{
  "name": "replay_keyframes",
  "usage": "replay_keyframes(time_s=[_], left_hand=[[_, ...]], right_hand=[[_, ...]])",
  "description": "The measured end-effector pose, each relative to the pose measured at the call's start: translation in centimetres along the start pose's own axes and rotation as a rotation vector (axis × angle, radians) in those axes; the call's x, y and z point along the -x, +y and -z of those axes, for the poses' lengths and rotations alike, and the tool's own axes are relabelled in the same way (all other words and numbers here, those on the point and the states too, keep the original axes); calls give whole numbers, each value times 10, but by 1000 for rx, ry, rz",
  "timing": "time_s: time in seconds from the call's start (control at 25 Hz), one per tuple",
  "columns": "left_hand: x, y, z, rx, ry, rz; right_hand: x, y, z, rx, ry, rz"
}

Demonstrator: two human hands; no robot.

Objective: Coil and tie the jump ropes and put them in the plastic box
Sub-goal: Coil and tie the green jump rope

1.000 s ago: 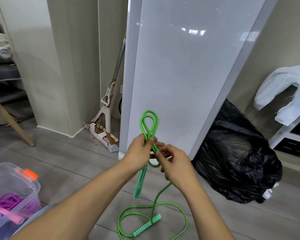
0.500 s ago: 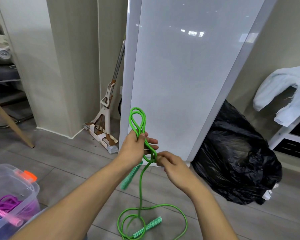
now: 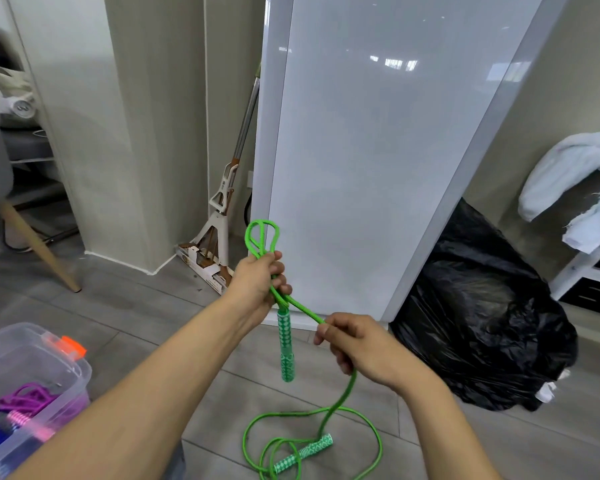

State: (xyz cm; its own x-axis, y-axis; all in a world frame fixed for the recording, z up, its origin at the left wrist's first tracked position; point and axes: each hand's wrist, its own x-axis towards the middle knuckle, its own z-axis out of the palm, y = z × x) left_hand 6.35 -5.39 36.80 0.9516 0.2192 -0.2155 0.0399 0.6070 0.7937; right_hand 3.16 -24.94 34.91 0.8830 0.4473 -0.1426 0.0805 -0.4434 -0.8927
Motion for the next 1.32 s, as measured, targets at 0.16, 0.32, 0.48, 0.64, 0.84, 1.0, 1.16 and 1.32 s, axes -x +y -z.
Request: replay_keyframes(time_s=[0.16, 0.32, 0.48, 0.64, 0.84, 1.0, 1.16, 1.32], left_hand=[[-18, 3, 16, -296, 133, -189], [-20, -2, 25, -786, 95, -372], [10, -12, 8, -1013, -191, -376], [26, -20, 1, -1019, -425, -346], [29, -28, -2, -1064, -527, -280], [33, -28, -2, -1092, -616, -235], [33, -32, -1, -1090, -653, -177], [30, -30, 0, -1055, -615, -136]], right_hand=[[12, 7, 30, 153, 23, -117], [15, 8, 42, 499, 295, -89], [8, -1, 23, 321, 257, 85], [6, -4, 12, 338, 260, 163], [6, -5, 6, 533, 393, 126], [6, -6, 5, 581, 492, 155], [6, -4, 8, 521, 412, 176], [3, -3, 5, 445, 338, 142]])
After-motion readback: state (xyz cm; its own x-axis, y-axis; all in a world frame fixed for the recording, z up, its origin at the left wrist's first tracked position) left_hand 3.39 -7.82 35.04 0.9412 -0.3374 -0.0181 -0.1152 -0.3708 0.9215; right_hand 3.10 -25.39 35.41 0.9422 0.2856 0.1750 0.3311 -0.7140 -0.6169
